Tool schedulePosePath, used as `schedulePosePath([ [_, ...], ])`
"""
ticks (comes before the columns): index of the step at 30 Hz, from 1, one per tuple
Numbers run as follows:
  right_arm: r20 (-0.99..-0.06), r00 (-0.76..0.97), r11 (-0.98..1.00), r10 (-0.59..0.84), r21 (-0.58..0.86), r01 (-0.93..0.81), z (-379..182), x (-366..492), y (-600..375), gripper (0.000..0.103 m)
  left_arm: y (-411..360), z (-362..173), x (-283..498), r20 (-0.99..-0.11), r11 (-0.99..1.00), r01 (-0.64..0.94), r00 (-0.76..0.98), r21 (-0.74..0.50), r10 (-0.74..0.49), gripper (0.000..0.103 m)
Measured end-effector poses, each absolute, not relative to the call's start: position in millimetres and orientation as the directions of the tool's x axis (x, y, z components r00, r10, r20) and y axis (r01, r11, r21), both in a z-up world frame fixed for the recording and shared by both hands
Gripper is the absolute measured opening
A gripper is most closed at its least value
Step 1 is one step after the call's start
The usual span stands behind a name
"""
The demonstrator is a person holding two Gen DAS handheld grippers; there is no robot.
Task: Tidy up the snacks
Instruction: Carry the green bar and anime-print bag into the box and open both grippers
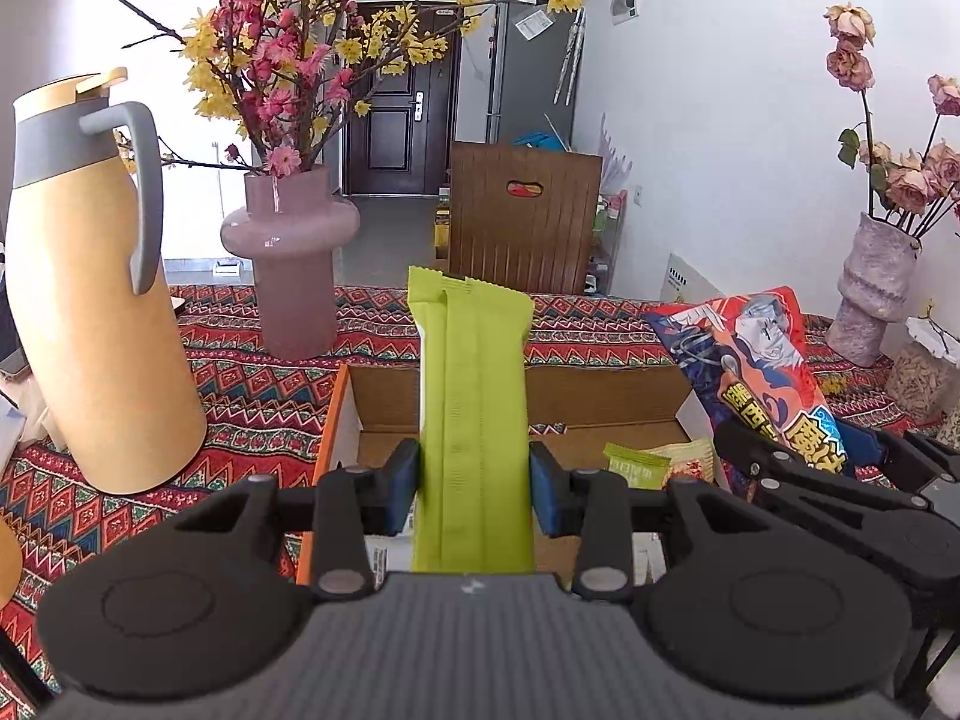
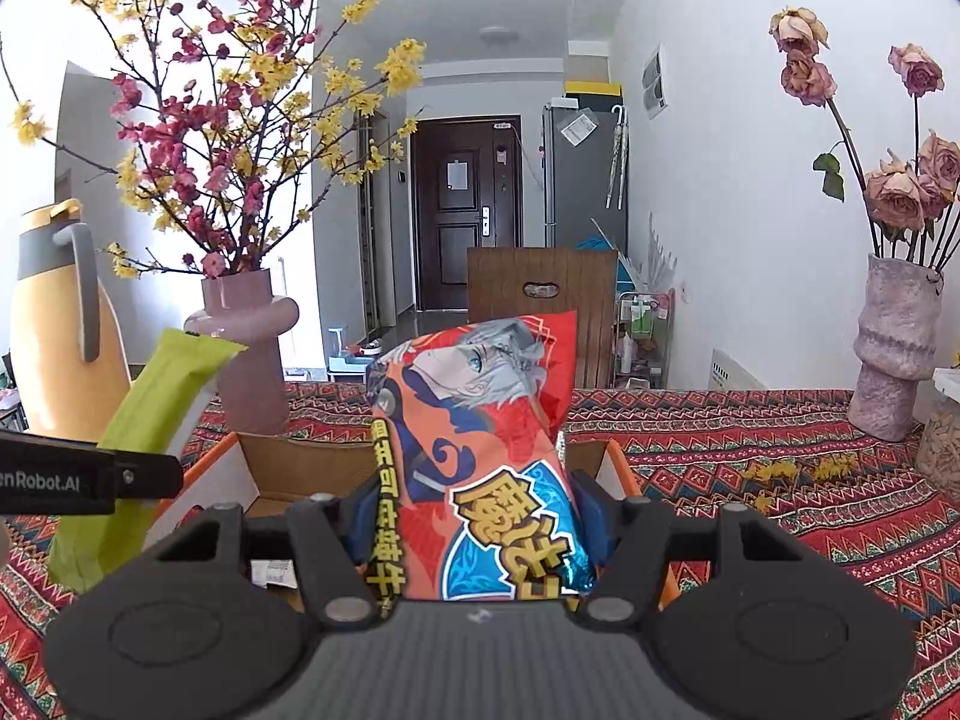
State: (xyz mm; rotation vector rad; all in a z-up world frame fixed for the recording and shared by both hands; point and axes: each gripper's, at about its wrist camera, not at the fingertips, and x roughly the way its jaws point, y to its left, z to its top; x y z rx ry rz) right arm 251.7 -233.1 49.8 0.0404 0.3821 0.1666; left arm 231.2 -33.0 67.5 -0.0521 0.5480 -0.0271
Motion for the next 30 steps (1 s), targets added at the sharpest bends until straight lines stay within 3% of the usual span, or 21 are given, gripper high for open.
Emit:
schedulePosePath([
  [21, -0.467, 0.870, 0.987, 0.156, 0.100, -0.123, 16.6, 278.0, -239.7, 0.064, -26.3, 22.4, 270.7, -0.586, 0.995, 0.021, 0.807, -0.094, -0.073, 0.042],
  [23, -0.459, 0.875, 0.987, 0.154, 0.108, -0.117, 17.4, 275.8, -242.4, 0.069, -24.3, 24.0, 268.9, -0.575, 0.995, 0.020, 0.815, -0.099, -0.073, 0.052],
  [25, -0.447, 0.883, 0.987, 0.146, 0.124, -0.100, 19.6, 273.4, -247.2, 0.087, -22.4, 26.8, 265.7, -0.556, 0.995, 0.004, 0.829, -0.101, -0.060, 0.083],
  [27, -0.429, 0.894, 0.987, 0.132, 0.140, -0.079, 22.4, 270.8, -252.9, 0.100, -20.7, 30.8, 261.0, -0.533, 0.995, -0.018, 0.845, -0.102, -0.040, 0.096],
  [30, -0.408, 0.903, 0.983, 0.132, 0.168, -0.068, 25.4, 267.1, -260.5, 0.103, -16.7, 34.9, 257.4, -0.515, 0.992, -0.031, 0.857, -0.119, -0.035, 0.103],
])
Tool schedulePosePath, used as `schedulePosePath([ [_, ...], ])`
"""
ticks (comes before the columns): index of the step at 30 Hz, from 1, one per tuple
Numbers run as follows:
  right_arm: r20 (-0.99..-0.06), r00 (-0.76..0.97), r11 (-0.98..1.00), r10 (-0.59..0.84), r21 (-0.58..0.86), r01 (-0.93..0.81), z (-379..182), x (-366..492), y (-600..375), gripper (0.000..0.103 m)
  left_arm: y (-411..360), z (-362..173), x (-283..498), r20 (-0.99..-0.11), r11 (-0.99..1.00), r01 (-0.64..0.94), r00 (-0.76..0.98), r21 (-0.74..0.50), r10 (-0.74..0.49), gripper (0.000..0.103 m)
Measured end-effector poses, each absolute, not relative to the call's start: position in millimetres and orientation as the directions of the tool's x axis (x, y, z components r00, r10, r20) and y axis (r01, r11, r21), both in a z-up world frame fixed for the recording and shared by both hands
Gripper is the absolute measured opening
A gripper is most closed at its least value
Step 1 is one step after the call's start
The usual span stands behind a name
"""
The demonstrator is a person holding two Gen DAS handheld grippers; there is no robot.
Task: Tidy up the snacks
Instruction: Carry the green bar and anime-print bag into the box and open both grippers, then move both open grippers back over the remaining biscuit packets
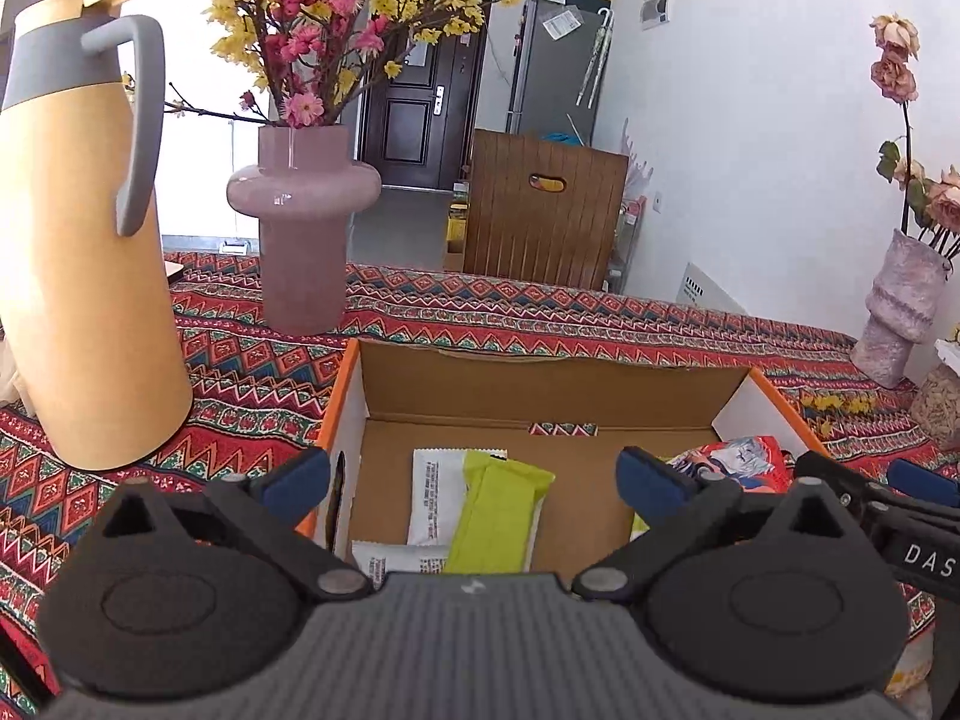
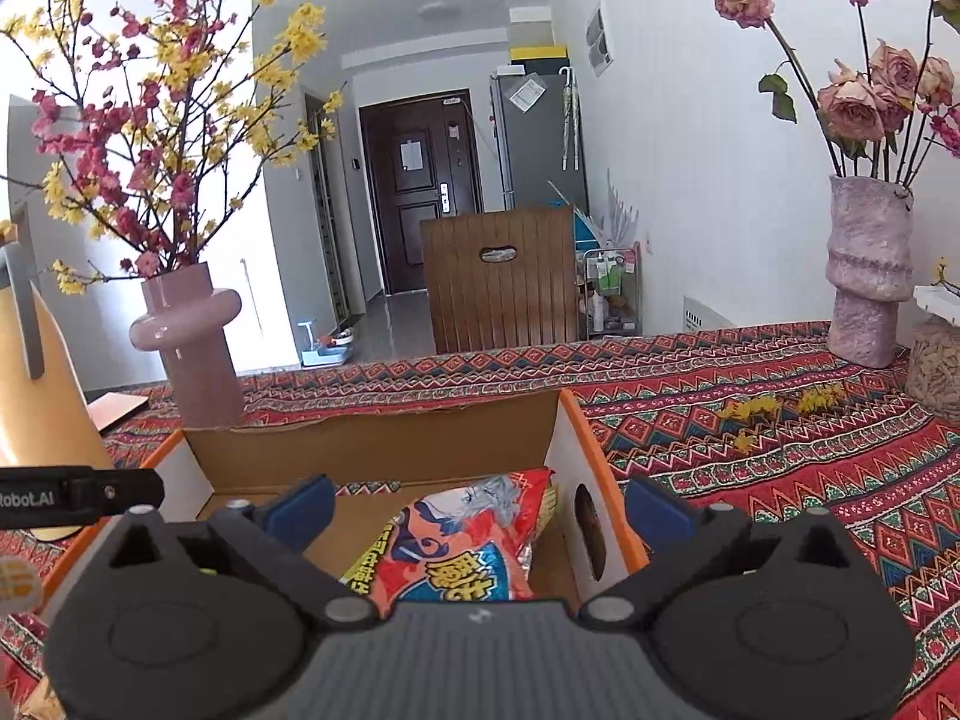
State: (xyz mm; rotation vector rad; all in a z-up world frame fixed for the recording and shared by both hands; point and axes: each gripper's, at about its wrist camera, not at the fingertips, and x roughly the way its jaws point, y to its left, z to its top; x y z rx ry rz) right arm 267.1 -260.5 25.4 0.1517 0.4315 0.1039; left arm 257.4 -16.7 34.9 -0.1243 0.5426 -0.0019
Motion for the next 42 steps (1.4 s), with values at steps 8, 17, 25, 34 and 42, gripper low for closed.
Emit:
schedulePosePath([
  [8, -0.380, 0.915, 0.981, 0.135, 0.178, -0.071, 31.8, 262.4, -264.0, 0.103, -18.8, 40.7, 253.1, -0.497, 0.994, -0.032, 0.867, -0.109, -0.026, 0.103],
  [17, -0.340, 0.930, 0.982, 0.139, 0.167, -0.086, 52.7, 246.1, -263.4, 0.103, -19.2, 58.7, 232.6, -0.462, 0.994, -0.057, 0.887, -0.098, 0.005, 0.103],
  [25, -0.333, 0.931, 0.984, 0.150, 0.139, -0.108, 62.5, 215.3, -259.0, 0.103, -15.4, 61.1, 203.1, -0.460, 0.995, -0.069, 0.887, -0.079, 0.025, 0.103],
  [34, -0.381, 0.913, 0.989, 0.147, 0.089, -0.122, 51.3, 177.4, -259.1, 0.103, -6.3, 39.8, 165.9, -0.500, 0.996, -0.077, 0.865, -0.048, 0.042, 0.103],
  [42, -0.454, 0.879, 0.989, 0.149, 0.070, -0.131, 27.1, 152.0, -260.7, 0.103, 0.0, 10.3, 140.0, -0.555, 0.997, -0.058, 0.832, -0.047, 0.022, 0.103],
])
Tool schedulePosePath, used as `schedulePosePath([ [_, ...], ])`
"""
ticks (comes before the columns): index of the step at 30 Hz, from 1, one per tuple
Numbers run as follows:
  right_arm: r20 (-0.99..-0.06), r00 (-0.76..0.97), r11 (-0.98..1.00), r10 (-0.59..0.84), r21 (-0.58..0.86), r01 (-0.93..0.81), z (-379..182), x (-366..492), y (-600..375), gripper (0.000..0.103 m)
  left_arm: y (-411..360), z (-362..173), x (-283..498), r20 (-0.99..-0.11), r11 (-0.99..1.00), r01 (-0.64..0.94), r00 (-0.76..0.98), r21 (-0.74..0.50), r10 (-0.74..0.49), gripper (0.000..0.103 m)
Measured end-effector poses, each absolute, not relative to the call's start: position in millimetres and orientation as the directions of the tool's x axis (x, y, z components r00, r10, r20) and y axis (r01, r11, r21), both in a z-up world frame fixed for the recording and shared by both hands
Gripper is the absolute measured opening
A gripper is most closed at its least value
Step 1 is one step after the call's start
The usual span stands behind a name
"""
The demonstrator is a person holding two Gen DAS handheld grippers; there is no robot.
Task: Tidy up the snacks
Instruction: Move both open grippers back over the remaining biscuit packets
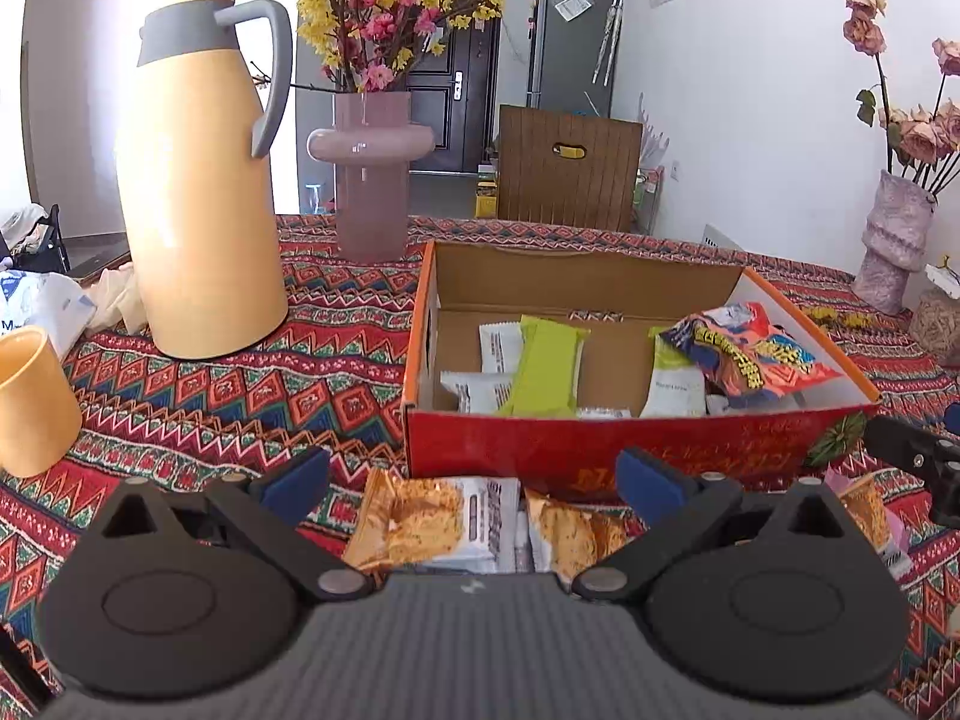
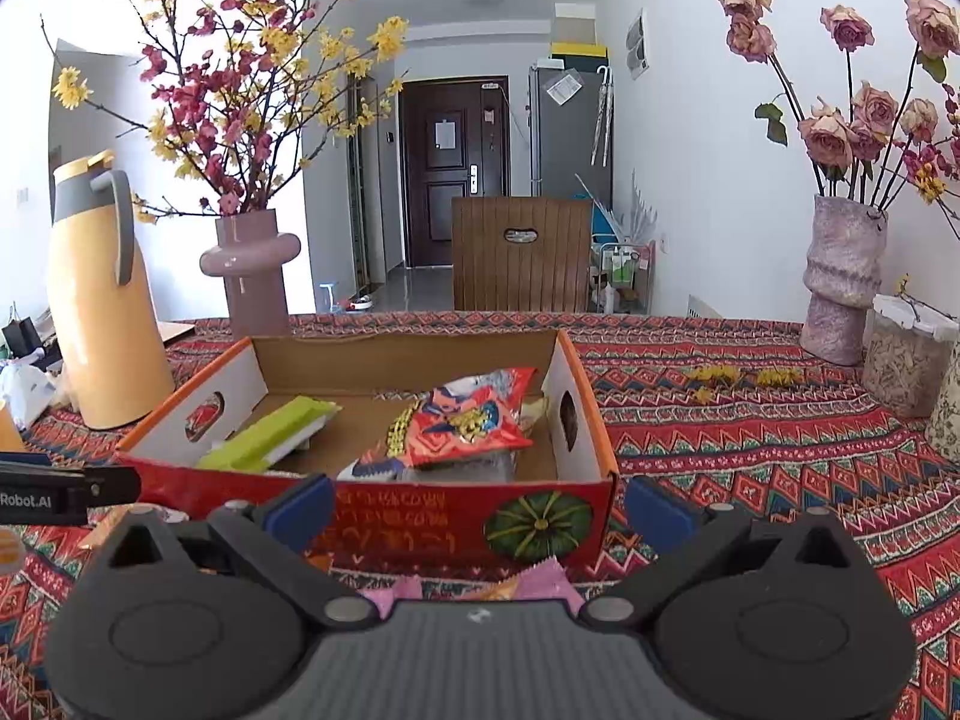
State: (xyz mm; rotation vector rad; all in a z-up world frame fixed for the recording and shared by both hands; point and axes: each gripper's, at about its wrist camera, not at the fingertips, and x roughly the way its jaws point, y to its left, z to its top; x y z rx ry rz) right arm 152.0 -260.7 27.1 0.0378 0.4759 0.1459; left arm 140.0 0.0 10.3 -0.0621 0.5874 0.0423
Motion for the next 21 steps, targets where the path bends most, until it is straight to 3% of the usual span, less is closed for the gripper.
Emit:
schedulePosePath([
  [9, -0.526, 0.839, 0.990, 0.142, 0.086, -0.113, -9.2, 122.8, -269.1, 0.103, 2.7, -19.6, 123.9, -0.553, 0.999, -0.034, 0.833, -0.038, 0.007, 0.103],
  [21, -0.548, 0.830, 0.995, 0.103, 0.050, -0.090, -23.7, 115.5, -264.3, 0.103, 6.0, -30.0, 127.6, -0.551, 0.997, -0.035, 0.834, -0.065, -0.006, 0.103],
])
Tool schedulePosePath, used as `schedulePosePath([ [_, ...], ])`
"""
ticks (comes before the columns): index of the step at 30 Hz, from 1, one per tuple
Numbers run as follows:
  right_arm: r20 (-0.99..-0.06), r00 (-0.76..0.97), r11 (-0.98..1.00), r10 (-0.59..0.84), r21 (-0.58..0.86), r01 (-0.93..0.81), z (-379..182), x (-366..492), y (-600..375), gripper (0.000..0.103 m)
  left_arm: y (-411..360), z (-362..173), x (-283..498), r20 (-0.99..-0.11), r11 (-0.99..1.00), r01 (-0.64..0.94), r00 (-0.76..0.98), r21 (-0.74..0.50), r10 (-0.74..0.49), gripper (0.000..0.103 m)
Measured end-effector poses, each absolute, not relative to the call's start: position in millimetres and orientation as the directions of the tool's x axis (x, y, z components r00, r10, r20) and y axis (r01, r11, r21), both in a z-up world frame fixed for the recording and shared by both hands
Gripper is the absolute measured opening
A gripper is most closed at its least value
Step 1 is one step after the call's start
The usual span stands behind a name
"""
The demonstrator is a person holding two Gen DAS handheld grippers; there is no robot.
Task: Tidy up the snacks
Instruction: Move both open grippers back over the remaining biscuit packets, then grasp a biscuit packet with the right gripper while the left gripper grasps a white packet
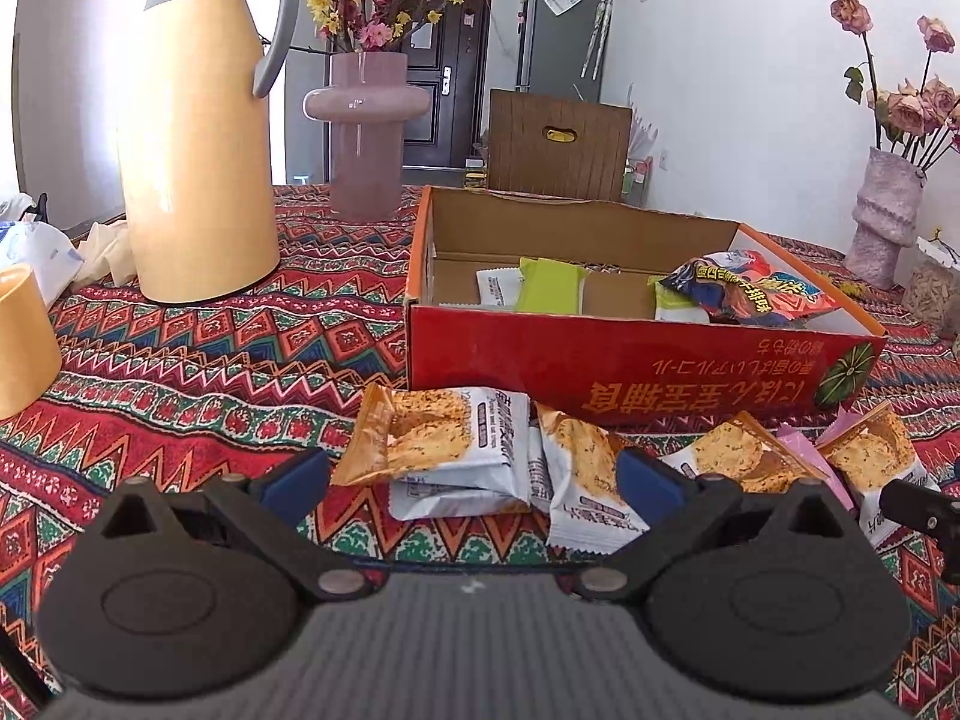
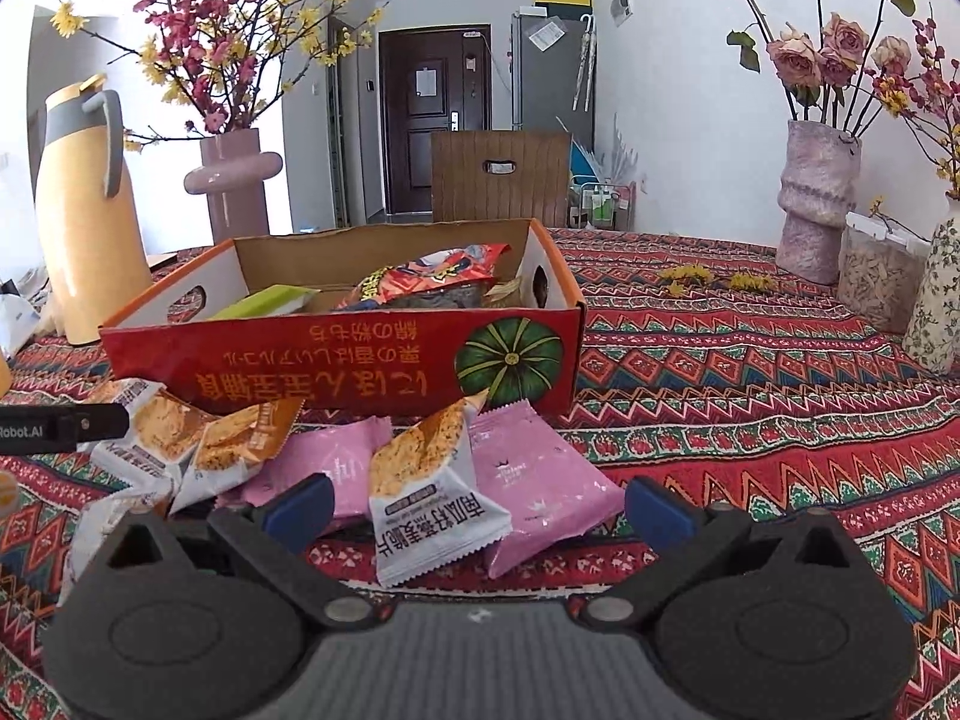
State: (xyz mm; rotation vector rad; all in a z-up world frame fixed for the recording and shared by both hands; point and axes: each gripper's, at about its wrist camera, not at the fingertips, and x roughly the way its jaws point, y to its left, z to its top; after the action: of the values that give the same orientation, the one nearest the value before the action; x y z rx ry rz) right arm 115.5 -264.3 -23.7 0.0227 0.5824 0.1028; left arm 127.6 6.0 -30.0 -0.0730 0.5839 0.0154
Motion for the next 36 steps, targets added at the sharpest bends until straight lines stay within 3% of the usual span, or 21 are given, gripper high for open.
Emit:
schedulePosePath([
  [6, -0.545, 0.836, 0.995, 0.064, -0.024, -0.092, -25.1, 122.5, -253.2, 0.101, 6.6, -30.9, 128.1, -0.555, 0.997, -0.035, 0.832, -0.072, -0.011, 0.103],
  [9, -0.545, 0.836, 0.991, 0.063, -0.064, -0.116, -21.6, 130.3, -248.2, 0.085, 8.8, -30.9, 128.0, -0.552, 0.996, -0.042, 0.834, -0.085, -0.012, 0.103],
  [12, -0.558, 0.825, 0.985, 0.088, -0.075, -0.156, -21.1, 136.7, -243.1, 0.079, 11.0, -30.7, 127.6, -0.550, 0.994, -0.048, 0.835, -0.098, -0.014, 0.103],
  [16, -0.577, 0.810, 0.980, 0.105, -0.077, -0.182, -25.9, 141.1, -237.7, 0.059, 11.3, -30.7, 127.7, -0.551, 0.994, -0.048, 0.834, -0.101, -0.015, 0.103],
  [20, -0.574, 0.810, 0.978, 0.117, -0.075, -0.195, -27.3, 141.2, -236.7, 0.054, 11.3, -30.8, 127.7, -0.552, 0.994, -0.046, 0.834, -0.103, -0.018, 0.103],
  [23, -0.580, 0.805, 0.975, 0.127, -0.074, -0.207, -28.8, 141.5, -236.9, 0.043, 11.0, -31.0, 127.7, -0.551, 0.993, -0.049, 0.834, -0.104, -0.017, 0.103],
  [36, -0.516, 0.844, 0.989, 0.147, 0.054, -0.139, -17.1, 122.9, -260.1, 0.039, 11.5, -31.6, 128.8, -0.553, 0.993, -0.055, 0.833, -0.103, -0.011, 0.103],
])
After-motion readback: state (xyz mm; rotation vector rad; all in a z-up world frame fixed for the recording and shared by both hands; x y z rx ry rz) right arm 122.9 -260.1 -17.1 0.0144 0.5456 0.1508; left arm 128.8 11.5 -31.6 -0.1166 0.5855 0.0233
